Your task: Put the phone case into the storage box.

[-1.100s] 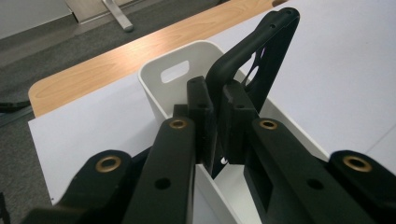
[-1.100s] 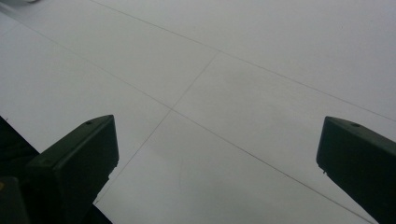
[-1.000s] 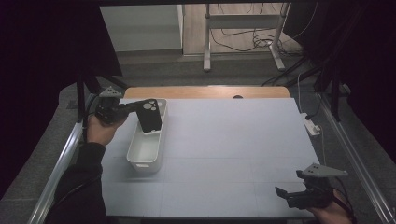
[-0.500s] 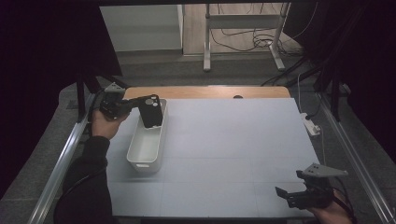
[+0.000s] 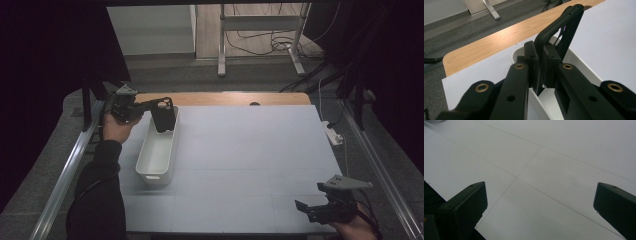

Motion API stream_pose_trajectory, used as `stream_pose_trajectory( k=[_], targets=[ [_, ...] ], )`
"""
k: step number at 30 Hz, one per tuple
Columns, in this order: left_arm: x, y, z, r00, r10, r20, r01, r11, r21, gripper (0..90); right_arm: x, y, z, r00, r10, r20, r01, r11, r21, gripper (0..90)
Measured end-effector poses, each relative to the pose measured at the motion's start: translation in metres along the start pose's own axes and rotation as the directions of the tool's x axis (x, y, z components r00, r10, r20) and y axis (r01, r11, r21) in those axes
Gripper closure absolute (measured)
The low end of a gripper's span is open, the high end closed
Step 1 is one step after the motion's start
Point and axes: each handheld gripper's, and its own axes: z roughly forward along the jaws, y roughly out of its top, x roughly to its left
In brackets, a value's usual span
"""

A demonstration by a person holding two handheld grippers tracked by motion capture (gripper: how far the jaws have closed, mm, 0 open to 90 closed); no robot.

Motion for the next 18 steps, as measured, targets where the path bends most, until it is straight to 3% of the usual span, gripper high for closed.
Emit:
stream_pose_trajectory(
  k=[18],
  targets=[
    [0.005,0.004,0.015,0.9994,-0.007,-0.033,0.006,0.9999,-0.012,83.2,-0.001,0.0,0.0,1.0,0.001,-0.003,-0.001,1.0,0.004,0.0]
  ],
)
